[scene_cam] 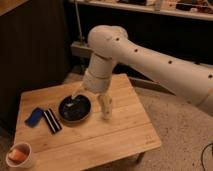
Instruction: Move the arm in a circular motion
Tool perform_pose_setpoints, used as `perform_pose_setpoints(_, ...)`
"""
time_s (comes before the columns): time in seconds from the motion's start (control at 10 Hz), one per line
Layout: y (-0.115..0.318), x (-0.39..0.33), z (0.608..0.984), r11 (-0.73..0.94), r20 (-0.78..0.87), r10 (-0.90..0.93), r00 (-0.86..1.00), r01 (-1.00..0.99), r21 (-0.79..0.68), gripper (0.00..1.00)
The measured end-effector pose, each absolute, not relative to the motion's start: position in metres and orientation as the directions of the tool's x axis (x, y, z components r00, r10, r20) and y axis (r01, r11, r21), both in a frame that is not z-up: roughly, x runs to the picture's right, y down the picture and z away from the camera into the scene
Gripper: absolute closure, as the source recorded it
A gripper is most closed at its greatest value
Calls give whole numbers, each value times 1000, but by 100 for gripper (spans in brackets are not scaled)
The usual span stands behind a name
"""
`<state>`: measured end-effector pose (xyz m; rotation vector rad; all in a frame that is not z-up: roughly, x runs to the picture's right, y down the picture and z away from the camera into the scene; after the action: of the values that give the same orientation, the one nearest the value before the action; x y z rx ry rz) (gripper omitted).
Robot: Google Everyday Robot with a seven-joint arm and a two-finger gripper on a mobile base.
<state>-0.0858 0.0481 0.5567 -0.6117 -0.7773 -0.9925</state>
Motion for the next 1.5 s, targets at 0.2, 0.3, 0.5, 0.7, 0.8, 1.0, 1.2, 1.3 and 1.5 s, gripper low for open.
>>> perform_pose_setpoints(0.2,27,-131,566,385,805,-530,267,921,-52,20)
perform_pose_setpoints(0.3,10,-154,578,373,802,-545,246,927,-31,20)
perform_pose_setpoints(0.5,-13,-175,595,375,795,-556,245,927,-23,20)
perform_pose_setpoints(0.7,-36,-185,615,390,784,-561,265,920,-32,20)
perform_pose_setpoints(0.8,-42,-186,621,396,780,-562,274,917,-37,20)
perform_pose_setpoints(1.0,-53,-173,635,420,772,-554,311,905,-64,20)
perform_pose_setpoints(1.2,-58,-149,643,450,764,-541,350,889,-88,20)
perform_pose_setpoints(1.3,-59,-132,647,469,760,-531,375,877,-105,20)
perform_pose_setpoints(1.5,-58,-112,651,492,756,-514,406,861,-128,20)
